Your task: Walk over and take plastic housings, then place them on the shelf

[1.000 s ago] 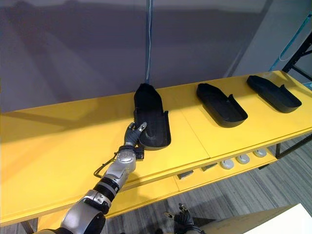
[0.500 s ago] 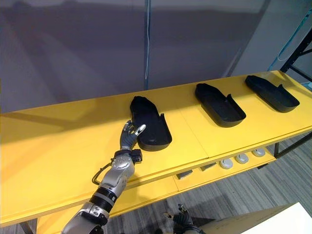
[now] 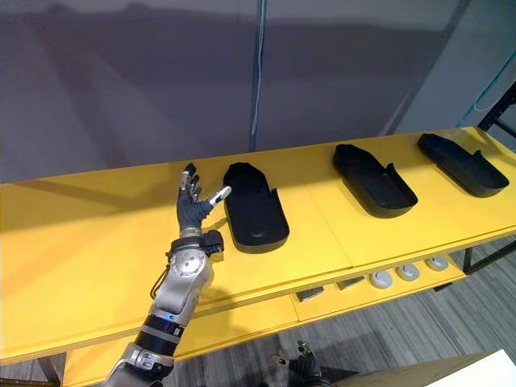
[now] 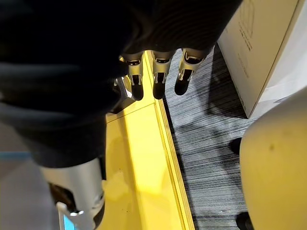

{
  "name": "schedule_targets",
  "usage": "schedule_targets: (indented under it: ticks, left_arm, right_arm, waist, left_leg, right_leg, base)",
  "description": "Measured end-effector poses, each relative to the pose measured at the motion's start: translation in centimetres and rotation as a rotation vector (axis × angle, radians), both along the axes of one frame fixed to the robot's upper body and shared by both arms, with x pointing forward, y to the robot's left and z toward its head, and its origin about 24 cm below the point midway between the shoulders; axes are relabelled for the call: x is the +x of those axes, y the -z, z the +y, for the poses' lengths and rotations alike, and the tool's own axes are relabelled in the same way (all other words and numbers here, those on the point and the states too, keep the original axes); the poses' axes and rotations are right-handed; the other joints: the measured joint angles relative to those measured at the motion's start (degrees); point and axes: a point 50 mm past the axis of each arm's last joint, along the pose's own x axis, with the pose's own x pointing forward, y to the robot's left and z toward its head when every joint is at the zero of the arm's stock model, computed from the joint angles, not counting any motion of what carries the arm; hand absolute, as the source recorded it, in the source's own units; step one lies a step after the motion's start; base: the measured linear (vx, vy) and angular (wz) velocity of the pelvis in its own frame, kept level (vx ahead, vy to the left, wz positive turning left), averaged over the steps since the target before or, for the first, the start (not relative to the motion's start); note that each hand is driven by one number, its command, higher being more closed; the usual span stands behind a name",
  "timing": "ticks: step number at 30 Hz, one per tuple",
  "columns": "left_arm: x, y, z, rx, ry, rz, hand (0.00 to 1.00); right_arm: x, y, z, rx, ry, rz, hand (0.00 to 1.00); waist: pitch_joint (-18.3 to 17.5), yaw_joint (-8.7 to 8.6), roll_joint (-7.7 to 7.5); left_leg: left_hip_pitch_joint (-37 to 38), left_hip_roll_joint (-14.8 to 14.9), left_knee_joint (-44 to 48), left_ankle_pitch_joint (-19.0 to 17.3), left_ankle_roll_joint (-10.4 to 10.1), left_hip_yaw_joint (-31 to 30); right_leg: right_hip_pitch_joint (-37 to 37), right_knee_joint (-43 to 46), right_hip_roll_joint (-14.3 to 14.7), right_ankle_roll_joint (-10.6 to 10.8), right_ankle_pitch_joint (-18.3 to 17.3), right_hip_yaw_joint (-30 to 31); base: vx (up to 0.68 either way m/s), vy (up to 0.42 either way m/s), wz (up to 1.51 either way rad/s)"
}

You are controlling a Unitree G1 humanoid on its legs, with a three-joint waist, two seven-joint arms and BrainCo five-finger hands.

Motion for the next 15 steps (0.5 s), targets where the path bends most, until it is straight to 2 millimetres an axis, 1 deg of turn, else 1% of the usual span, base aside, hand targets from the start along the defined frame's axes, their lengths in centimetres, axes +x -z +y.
schedule_targets:
  ticks: [2,4,6,8,10,11,13,15]
  left_arm:
    - [-0.8,-0.7,-1.6,0.037,0.109,-0.049,1.0]
    - [-1.2,-0.9,-2.5,0.071,0.17,-0.075,1.0]
    - [-2.2,-1.3,-4.4,0.128,0.307,-0.13,1.0]
    - [-3.1,-1.2,-5.7,0.177,0.398,-0.159,1.0]
    - [-4.7,-0.4,-7.3,0.232,0.534,-0.173,1.0]
    - [-5.0,-0.2,-7.5,0.242,0.564,-0.173,1.0]
    - [-6.0,1.0,-8.1,0.272,0.648,-0.152,1.0]
    - [-6.3,1.9,-8.7,0.305,0.714,-0.131,1.0]
  right_arm:
    - [-0.2,0.0,0.0,0.002,0.001,0.0,0.0]
    - [-0.3,0.1,0.0,0.004,0.0,-0.001,0.0]
    - [-0.3,0.1,0.0,0.011,-0.005,-0.002,0.0]
    - [-0.4,0.1,0.1,0.015,-0.009,0.0,0.0]
    - [-0.5,0.2,0.1,0.019,-0.012,0.006,0.0]
    - [-0.5,0.2,0.1,0.02,-0.013,0.006,0.0]
    - [-0.4,0.2,0.1,0.022,-0.017,0.007,0.0]
    - [-0.4,0.2,0.2,0.022,-0.03,0.009,0.0]
  waist:
    - [-0.3,0.49,-0.06]
    - [-0.5,0.51,-0.1]
    - [-0.7,0.45,-0.1]
    - [-1.0,0.44,-0.08]
    - [-1.6,0.4,-0.07]
    - [-1.6,0.36,-0.03]
    - [-1.7,0.24,0.01]
    - [-1.8,0.02,0.02]
  left_leg:
    - [0.1,-0.1,0.0,0.0,0.0,-0.1]
    - [0.1,-0.1,0.0,0.0,0.0,-0.1]
    - [0.1,-0.1,0.0,0.0,0.0,0.0]
    - [0.1,-0.1,0.0,0.0,0.0,0.0]
    - [0.1,0.0,0.0,-0.1,-0.1,0.4]
    - [0.1,0.1,0.0,-0.1,-0.1,0.7]
    - [0.4,0.3,0.0,-0.1,-0.1,1.3]
    - [0.5,0.4,0.0,-0.1,-0.1,1.3]
  right_leg:
    - [-0.1,0.4,-0.1,-0.1,-0.3,-0.1]
    - [-0.1,0.4,-0.1,-0.1,-0.3,-0.1]
    - [-0.1,0.4,-0.1,-0.1,-0.3,0.0]
    - [-0.2,0.5,-0.1,-0.1,-0.3,0.1]
    - [-0.4,0.5,0.1,-0.1,-0.3,0.5]
    - [-0.4,0.5,0.1,-0.1,-0.3,0.6]
    - [-0.4,0.5,0.4,-0.2,-0.2,1.5]
    - [-0.4,0.3,0.6,-0.3,-0.2,1.5]
  base:
    - [0.0,-0.001,0.03]
    - [0.0,0.0,0.0]
    - [0.0,0.0,0.0]
    - [-0.01,-0.003,-0.02]
    - [-0.02,-0.006,-0.08]
    - [-0.02,-0.006,-0.14]
    - [-0.03,-0.012,-0.17]
    - [-0.03,-0.019,-0.04]
